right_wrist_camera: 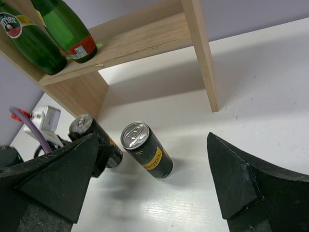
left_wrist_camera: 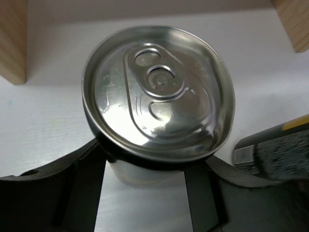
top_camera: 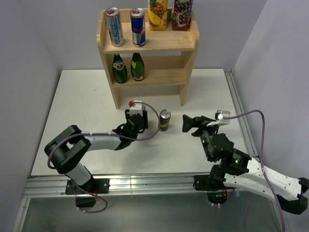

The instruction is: Place and organize the beverage onto the shelf

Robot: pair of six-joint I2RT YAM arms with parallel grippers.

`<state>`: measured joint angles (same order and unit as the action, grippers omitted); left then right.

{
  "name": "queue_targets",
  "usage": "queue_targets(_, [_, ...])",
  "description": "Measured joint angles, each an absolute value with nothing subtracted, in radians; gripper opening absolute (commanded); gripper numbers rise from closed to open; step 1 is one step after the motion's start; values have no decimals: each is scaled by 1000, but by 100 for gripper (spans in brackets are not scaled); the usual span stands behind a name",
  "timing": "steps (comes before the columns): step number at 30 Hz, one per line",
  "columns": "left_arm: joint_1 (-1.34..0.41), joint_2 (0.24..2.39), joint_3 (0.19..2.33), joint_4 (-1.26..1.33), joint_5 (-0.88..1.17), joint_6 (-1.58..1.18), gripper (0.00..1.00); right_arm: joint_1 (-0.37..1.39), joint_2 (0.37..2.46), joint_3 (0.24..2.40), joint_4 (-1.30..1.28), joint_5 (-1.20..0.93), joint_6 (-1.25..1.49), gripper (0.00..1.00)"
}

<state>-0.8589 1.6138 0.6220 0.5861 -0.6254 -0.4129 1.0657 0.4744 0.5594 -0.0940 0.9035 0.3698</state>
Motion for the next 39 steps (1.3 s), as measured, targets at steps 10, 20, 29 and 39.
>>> queue_targets(10, [-879, 1593, 1135, 197, -553, -329, 0, 1061, 486, 534, -91, 896, 382, 100])
queue_targets(20, [-879, 1744, 1565, 80, -529, -217, 0, 1059, 461, 530, -99, 897, 400, 100])
queue_targets(29, [-865, 1913, 1737, -8, -513, -175, 0, 1056, 430, 522, -107, 903, 401, 100])
queue_targets(39, [-763, 1917, 1751, -12, -464, -197, 0, 1055, 400, 497, -144, 917, 404, 100])
